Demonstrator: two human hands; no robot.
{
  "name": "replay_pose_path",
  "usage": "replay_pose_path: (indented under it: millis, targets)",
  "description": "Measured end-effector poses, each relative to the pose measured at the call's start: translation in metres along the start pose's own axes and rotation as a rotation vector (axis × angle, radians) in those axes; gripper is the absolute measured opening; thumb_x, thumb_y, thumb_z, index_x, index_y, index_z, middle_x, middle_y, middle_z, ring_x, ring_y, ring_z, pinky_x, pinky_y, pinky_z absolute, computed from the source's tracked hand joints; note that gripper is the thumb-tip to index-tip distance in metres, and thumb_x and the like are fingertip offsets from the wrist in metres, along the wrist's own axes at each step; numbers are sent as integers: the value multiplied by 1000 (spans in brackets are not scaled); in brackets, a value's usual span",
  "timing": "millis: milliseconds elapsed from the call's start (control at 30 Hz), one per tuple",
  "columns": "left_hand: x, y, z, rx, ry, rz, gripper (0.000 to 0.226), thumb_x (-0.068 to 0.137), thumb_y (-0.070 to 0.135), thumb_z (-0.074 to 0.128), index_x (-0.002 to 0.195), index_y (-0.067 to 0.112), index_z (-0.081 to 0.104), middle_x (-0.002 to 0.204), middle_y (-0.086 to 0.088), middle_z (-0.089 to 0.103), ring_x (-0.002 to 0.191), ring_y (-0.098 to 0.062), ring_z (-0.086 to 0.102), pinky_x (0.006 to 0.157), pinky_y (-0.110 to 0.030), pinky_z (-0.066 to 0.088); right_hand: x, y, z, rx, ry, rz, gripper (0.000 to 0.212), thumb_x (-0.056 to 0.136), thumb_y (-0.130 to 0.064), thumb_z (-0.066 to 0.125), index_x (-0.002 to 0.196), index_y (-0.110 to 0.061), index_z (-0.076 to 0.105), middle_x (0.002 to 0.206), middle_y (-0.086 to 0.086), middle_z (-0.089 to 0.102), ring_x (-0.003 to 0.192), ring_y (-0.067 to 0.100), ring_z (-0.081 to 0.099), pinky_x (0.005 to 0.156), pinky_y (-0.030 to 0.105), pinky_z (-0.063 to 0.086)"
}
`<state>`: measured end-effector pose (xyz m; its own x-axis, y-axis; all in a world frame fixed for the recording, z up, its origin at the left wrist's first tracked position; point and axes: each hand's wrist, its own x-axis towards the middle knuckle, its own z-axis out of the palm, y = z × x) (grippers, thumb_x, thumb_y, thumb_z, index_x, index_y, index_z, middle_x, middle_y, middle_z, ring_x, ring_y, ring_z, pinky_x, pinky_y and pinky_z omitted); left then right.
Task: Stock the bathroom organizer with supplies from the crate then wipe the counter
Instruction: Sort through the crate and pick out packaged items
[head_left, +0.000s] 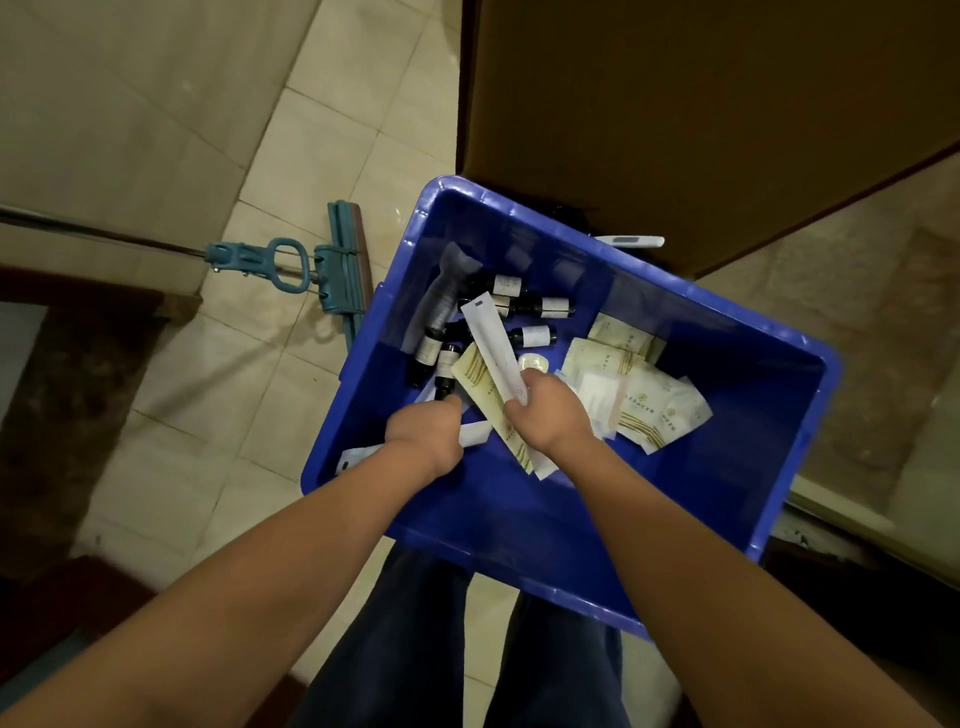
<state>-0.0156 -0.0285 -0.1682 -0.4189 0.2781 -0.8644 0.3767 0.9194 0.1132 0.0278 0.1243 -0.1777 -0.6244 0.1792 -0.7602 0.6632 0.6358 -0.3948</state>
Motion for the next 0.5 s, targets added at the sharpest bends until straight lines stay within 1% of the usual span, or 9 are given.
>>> replay_pose_path:
  millis: [67, 133, 167, 233, 300, 367, 433, 500]
  targets:
    - [-8, 3, -8, 29, -17, -7, 27, 90, 21, 57, 114, 12, 47, 104, -7, 60, 79, -23, 50, 61, -33, 41, -11, -1, -9, 60, 32, 28, 20, 89, -21, 54, 105, -9, 56, 88, 5, 56, 78, 26, 55, 65, 33, 44]
    - [-18, 5, -17, 77, -19, -17, 30, 90, 19, 56, 117, 12, 48, 107, -7, 60, 81, -22, 50, 62, -33, 41, -23, -3, -17, 168, 49, 62, 19, 89, -19, 52, 106, -11, 55, 90, 6, 60, 75, 30, 64, 67, 39, 53]
    - [-23, 7, -23, 96, -20, -22, 30, 90, 19, 56, 118, 12, 48, 107, -6, 59, 81, -22, 50, 62, -32, 41, -29, -4, -21, 223, 54, 73, 19, 90, -17, 50, 108, -12, 53, 90, 6, 61, 72, 32, 67, 68, 43, 56]
    - [-33, 10, -35, 107, -24, -23, 29, 90, 18, 54, 117, 12, 48, 106, -6, 58, 83, -22, 51, 63, -32, 41, -41, -7, -30, 295, 58, 86, 23, 91, -13, 45, 114, -17, 48, 91, 6, 61, 71, 31, 69, 66, 45, 58]
    - [-43, 15, -47, 107, -9, -3, 26, 91, 19, 52, 116, 13, 49, 100, -4, 55, 83, -22, 51, 62, -32, 40, -52, -11, -41, 369, 54, 95, 31, 92, -9, 42, 122, -18, 45, 98, 11, 61, 74, 32, 65, 65, 44, 56]
    - [-52, 21, -58, 104, 22, 41, 23, 94, 23, 49, 115, 12, 49, 100, -4, 56, 82, -23, 51, 63, -33, 40, -64, -15, -52, 494, 57, 111, 35, 92, -5, 41, 125, -18, 44, 96, 12, 58, 67, 26, 55, 56, 36, 50]
    - [-62, 29, -69, 91, 43, 92, 23, 94, 25, 49, 113, 12, 48, 106, -6, 58, 82, -25, 50, 64, -33, 40, -80, -17, -66, 616, 76, 142, 29, 94, -8, 39, 120, -19, 44, 89, 9, 53, 63, 20, 47, 51, 30, 43]
    - [-71, 38, -79, 94, 66, 160, 17, 92, 24, 50, 105, 13, 45, 100, -6, 56, 79, -24, 49, 59, -31, 37, -98, -17, -80, 720, 109, 179, 17, 99, -19, 37, 114, -19, 45, 85, 7, 51, 62, 18, 44, 52, 29, 41]
